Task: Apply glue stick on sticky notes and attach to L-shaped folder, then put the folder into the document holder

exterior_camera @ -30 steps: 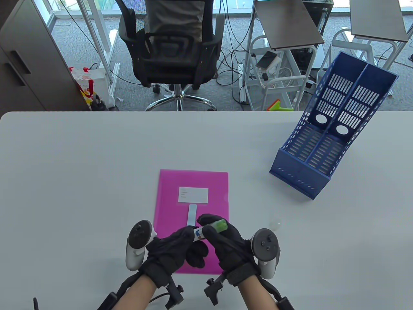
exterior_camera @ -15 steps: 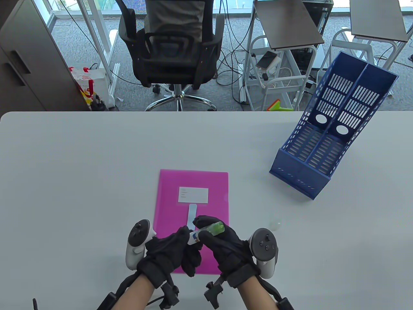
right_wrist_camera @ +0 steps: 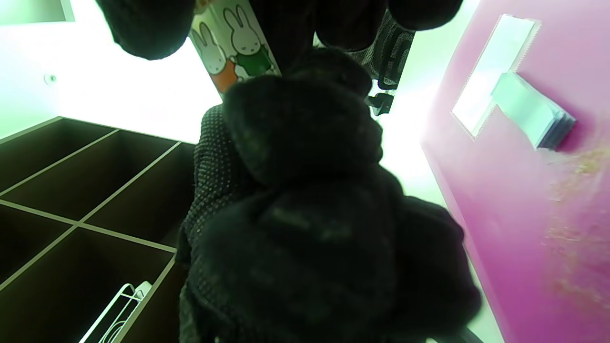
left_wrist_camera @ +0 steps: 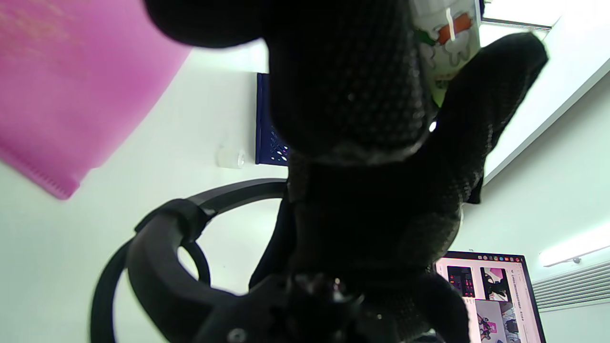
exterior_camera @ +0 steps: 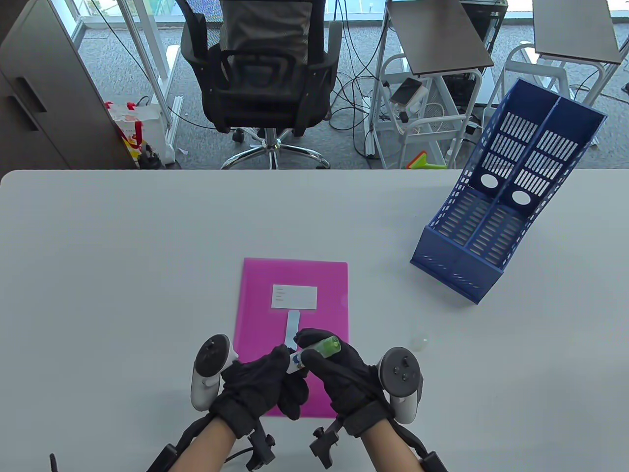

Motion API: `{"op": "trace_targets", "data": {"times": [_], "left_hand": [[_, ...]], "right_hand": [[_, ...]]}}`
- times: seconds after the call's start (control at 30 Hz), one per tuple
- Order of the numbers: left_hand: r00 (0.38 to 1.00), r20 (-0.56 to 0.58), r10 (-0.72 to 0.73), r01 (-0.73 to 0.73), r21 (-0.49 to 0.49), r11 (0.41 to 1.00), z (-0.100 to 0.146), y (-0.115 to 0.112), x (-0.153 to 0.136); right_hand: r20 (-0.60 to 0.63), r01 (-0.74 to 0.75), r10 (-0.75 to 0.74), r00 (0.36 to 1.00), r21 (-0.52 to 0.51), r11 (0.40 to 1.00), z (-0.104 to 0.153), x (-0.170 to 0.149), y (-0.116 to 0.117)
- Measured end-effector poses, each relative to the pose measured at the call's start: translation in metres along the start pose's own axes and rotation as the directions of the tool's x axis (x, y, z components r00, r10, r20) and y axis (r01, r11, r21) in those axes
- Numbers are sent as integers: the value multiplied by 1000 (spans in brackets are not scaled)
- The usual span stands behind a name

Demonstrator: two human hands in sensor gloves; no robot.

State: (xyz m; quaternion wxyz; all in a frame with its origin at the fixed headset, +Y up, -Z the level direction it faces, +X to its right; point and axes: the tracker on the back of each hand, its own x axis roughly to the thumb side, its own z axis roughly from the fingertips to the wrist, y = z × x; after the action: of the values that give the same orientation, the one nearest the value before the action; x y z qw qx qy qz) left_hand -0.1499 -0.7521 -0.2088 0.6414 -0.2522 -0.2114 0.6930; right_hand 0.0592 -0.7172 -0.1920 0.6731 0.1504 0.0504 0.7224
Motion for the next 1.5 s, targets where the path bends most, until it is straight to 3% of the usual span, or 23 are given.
{"op": "trace_targets", "data": {"times": [0.17, 0.33, 0.6, 0.97, 1.13, 1.5], "left_hand": [[1000, 9, 25, -25, 6, 1000, 0, -1, -1], [990, 24, -138, 136, 56, 989, 0, -2, 6], [993, 14, -121, 121, 37, 992, 1, -2, 6], [1000, 5, 22, -22, 12, 1000, 0, -1, 0], [990, 17, -142, 141, 49, 989, 0, -2, 7], [1000, -13, -7, 7, 22, 1000, 1, 1, -1]], "right_hand": [[3, -26, 26, 1000, -52, 998, 0, -1, -4], [0, -14, 14, 1000, -58, 998, 0, -2, -7], [-11, -17, 16, 1000, -49, 999, 0, -2, -6], [-5, -29, 29, 1000, -48, 998, 0, -2, -5], [-8, -16, 16, 1000, -57, 998, 0, -3, -7], [-5, -49, 49, 999, -18, 999, 0, -2, -2]]}}
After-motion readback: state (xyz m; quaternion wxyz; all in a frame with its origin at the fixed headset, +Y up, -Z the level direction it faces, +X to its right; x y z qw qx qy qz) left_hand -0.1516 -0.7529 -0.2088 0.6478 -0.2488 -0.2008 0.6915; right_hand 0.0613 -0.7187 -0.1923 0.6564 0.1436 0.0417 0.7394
